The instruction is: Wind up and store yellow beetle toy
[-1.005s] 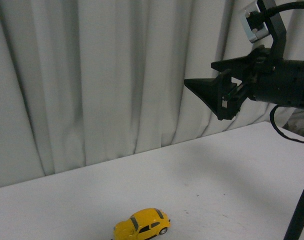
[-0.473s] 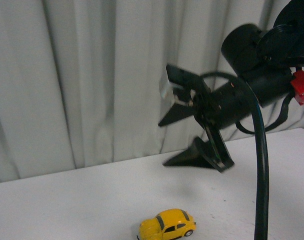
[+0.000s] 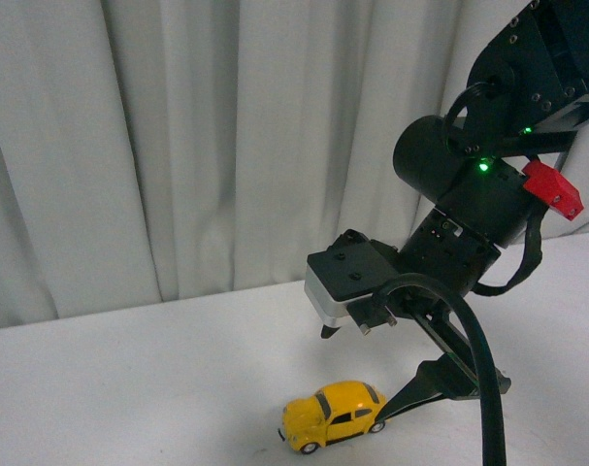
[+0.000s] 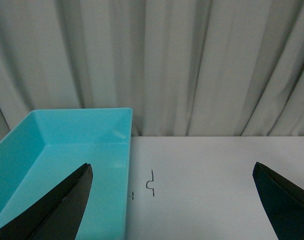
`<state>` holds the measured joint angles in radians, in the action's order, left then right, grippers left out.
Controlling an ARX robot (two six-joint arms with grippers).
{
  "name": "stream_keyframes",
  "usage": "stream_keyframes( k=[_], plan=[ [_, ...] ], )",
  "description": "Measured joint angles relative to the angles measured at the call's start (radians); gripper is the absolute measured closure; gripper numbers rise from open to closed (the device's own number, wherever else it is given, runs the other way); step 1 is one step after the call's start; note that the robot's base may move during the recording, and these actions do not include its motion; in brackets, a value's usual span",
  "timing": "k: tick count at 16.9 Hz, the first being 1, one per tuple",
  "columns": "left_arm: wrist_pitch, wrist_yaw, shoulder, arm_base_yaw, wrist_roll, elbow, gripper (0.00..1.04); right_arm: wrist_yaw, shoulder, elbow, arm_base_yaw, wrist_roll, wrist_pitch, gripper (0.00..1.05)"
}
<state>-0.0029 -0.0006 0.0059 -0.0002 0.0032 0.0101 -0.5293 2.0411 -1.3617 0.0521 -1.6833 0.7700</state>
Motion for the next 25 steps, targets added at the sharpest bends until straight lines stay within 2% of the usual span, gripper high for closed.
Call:
stream_keyframes(
  k=[5, 21, 25],
  plan=[
    [0.000, 0.000, 0.000, 0.000, 0.000, 0.000, 0.07, 0.087, 0.085, 0.000, 0.019, -0.038, -0.060, 0.07],
    [0.000, 0.000, 0.000, 0.000, 0.000, 0.000, 0.07, 0.173, 0.237, -0.117, 0.071, -0.009, -0.085, 0.08],
    [0.000, 0.000, 0.000, 0.000, 0.000, 0.000, 0.07, 0.174, 0.237, -0.126, 0.086, -0.013, -0.084, 0.47]
  ],
)
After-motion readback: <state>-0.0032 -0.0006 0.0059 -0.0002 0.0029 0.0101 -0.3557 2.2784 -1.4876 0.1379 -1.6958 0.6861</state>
